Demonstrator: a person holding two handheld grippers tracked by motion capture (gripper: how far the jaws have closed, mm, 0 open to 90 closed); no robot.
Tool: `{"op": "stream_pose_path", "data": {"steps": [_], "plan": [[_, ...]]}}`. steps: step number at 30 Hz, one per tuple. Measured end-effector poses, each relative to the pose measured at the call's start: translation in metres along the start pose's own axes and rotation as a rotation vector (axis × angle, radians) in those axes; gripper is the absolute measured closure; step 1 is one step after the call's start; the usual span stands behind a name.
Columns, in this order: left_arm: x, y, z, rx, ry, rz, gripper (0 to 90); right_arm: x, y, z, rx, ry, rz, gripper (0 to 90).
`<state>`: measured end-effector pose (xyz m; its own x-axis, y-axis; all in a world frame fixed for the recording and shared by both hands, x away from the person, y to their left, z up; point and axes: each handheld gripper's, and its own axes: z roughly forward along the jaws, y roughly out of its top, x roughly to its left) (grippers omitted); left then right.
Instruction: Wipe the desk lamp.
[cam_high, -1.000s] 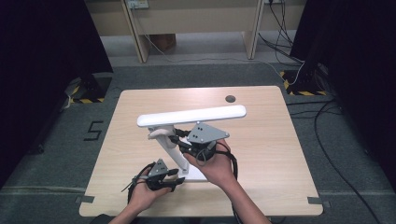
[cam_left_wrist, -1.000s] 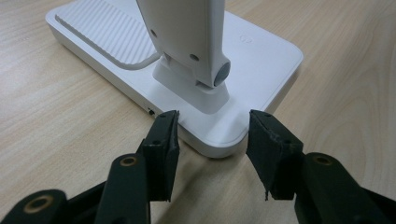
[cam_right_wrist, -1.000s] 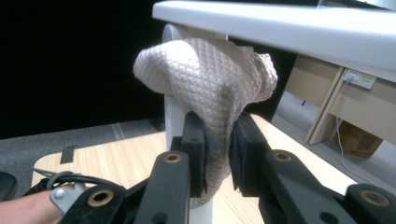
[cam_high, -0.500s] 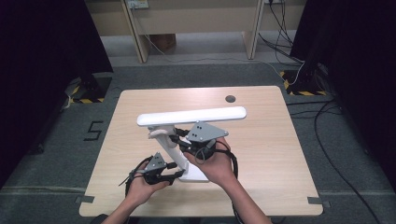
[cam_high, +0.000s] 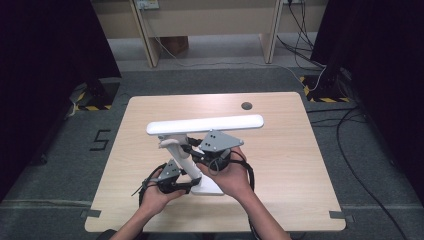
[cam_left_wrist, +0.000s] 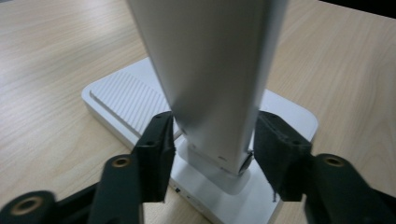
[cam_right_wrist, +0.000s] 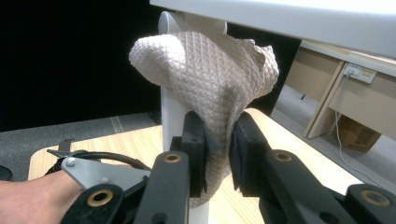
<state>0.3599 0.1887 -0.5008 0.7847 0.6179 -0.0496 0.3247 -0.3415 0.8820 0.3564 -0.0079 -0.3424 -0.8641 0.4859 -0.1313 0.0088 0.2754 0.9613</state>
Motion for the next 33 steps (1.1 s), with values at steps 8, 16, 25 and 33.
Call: {"op": "stream_pose_path", "data": {"steps": [8, 16, 25, 33], "plan": [[-0.005, 0.000, 0.001, 0.008, 0.035, 0.015, 49.3, -0.001, 0.001, 0.001, 0.004, -0.004, 0.006, 77.5], [-0.008, 0.002, 0.001, 0.023, 0.061, 0.021, 48.8, 0.000, 0.003, 0.008, 0.018, -0.002, -0.003, 77.4], [-0.010, 0.003, 0.001, 0.034, 0.075, 0.036, 48.7, 0.001, 0.001, 0.011, 0.055, 0.010, -0.030, 78.8], [-0.012, 0.003, 0.002, 0.036, 0.084, 0.032, 48.6, 0.003, 0.007, 0.008, 0.015, 0.019, -0.030, 79.1]]}}
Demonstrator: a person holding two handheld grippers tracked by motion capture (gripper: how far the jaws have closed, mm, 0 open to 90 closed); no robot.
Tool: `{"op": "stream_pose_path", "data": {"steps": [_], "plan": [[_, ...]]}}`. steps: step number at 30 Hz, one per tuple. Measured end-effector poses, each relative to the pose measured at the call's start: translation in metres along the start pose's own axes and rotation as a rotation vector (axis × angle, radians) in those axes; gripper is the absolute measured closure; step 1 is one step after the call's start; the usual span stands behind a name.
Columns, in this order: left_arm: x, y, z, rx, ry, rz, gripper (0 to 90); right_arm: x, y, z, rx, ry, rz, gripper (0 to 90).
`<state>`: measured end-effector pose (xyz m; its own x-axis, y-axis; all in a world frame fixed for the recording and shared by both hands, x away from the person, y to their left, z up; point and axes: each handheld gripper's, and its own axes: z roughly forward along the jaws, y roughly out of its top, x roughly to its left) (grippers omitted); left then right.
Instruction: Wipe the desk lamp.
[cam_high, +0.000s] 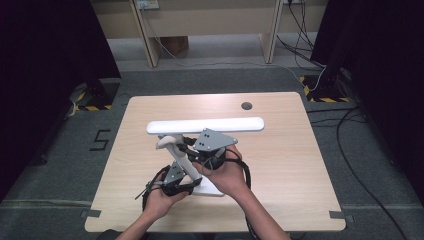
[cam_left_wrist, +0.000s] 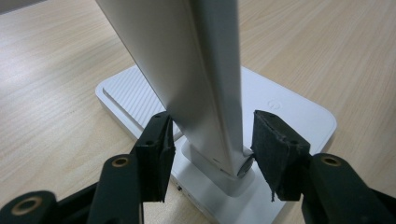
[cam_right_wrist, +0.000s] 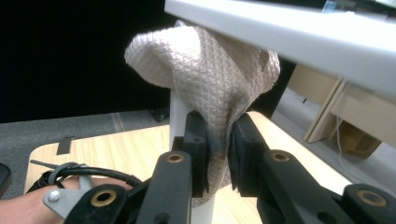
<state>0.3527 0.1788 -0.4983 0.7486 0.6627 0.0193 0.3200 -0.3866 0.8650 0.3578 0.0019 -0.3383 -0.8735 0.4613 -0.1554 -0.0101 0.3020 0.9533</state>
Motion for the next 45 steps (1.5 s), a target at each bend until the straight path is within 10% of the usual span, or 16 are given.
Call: {"op": "stream_pose_path", "data": {"steps": [45], "plan": [[-0.004, 0.000, 0.001, -0.001, 0.021, 0.000, 48.6, 0.003, -0.029, 0.010, 0.123, 0.029, -0.001, 79.8]]}}
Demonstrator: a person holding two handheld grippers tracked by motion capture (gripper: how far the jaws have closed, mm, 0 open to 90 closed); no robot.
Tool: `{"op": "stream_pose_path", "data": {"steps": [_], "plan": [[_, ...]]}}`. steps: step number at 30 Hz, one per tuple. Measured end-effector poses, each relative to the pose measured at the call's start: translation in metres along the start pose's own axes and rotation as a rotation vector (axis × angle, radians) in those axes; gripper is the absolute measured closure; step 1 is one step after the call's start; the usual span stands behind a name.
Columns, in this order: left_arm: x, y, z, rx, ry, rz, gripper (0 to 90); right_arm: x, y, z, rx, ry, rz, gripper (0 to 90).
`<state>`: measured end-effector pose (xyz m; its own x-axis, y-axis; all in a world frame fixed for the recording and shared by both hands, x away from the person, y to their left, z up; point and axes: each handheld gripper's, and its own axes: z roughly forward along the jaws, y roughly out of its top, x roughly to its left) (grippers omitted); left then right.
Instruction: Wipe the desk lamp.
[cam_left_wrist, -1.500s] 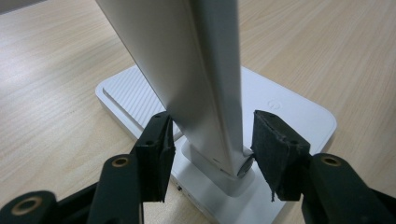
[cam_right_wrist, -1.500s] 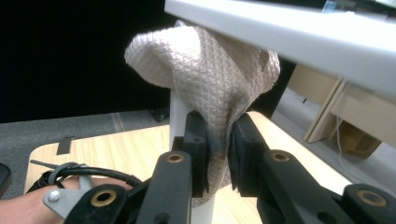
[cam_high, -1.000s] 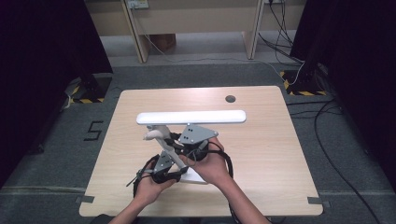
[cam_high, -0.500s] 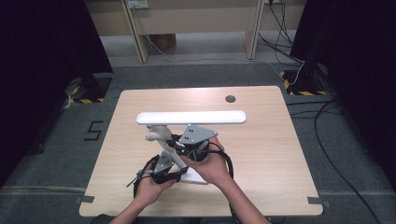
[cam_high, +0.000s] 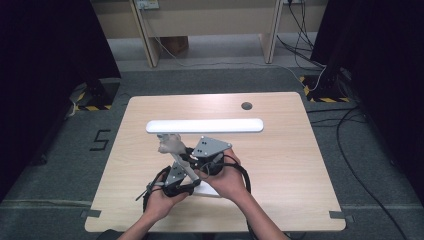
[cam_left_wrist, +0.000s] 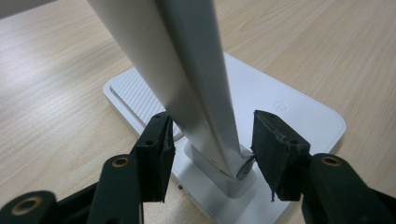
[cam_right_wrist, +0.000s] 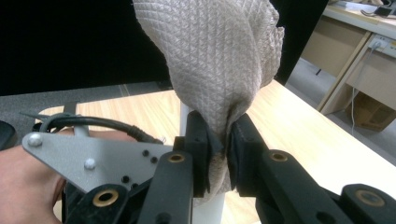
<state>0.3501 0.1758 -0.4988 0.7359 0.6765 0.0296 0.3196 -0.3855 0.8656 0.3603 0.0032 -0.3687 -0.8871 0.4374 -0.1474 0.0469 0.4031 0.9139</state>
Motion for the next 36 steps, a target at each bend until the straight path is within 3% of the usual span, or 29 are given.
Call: {"op": "stream_pose_path", "data": {"steps": [17, 36], "plan": [[-0.001, 0.000, 0.000, 0.003, 0.005, 0.004, 48.7, 0.002, -0.020, 0.002, 0.073, 0.013, -0.005, 79.9], [-0.002, 0.000, 0.000, 0.005, 0.005, 0.007, 48.2, 0.003, -0.046, 0.008, 0.101, 0.020, 0.063, 79.9]]}}
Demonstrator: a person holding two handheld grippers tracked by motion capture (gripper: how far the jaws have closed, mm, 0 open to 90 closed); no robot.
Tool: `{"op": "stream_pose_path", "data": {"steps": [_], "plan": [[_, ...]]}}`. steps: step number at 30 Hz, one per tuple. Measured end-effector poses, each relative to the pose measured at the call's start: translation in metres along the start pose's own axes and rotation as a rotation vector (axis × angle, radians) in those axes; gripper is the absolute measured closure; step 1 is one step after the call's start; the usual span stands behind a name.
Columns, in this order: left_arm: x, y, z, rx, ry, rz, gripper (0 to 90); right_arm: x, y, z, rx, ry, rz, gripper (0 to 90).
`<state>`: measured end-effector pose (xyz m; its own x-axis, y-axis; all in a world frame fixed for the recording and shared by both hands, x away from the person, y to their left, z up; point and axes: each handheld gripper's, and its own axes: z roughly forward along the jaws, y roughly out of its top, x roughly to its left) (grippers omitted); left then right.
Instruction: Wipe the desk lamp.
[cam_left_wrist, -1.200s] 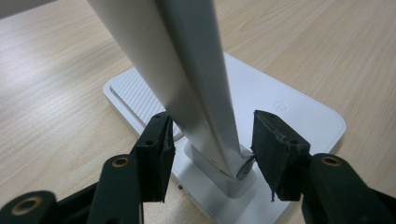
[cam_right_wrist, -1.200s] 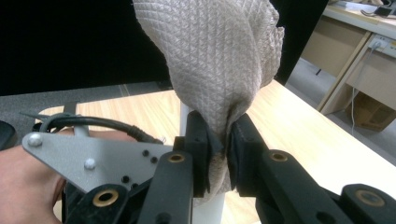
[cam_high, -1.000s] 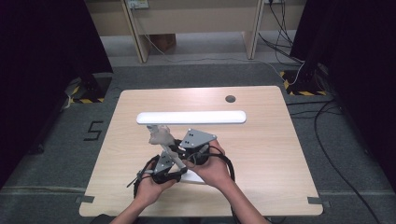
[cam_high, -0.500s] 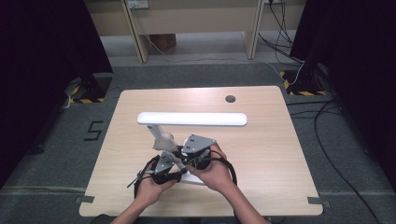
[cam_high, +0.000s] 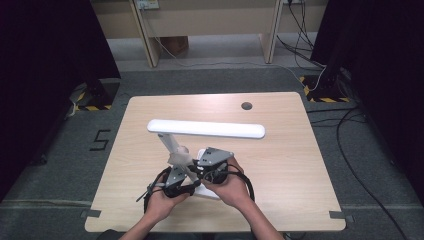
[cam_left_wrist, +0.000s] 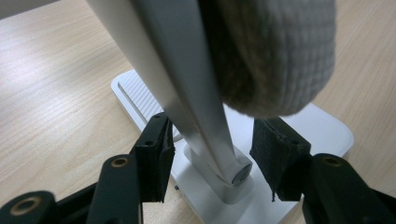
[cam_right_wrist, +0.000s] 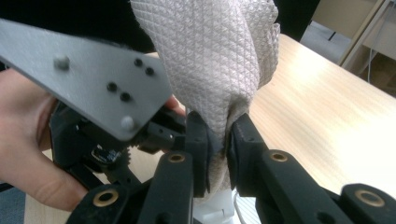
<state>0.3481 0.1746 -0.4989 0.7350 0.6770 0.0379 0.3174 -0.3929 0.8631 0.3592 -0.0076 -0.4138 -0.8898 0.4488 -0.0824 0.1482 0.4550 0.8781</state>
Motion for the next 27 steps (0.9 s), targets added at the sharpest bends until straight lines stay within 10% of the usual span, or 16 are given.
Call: {"op": "stream_pose_path", "data": {"steps": [19, 27], "plan": [[0.000, 0.000, -0.004, -0.009, -0.009, -0.011, 45.9, -0.001, -0.019, 0.004, 0.009, 0.001, 0.047, 79.8], [0.002, 0.000, -0.056, -0.020, -0.010, -0.023, 38.7, -0.002, -0.018, 0.002, 0.008, -0.009, 0.035, 79.7]]}}
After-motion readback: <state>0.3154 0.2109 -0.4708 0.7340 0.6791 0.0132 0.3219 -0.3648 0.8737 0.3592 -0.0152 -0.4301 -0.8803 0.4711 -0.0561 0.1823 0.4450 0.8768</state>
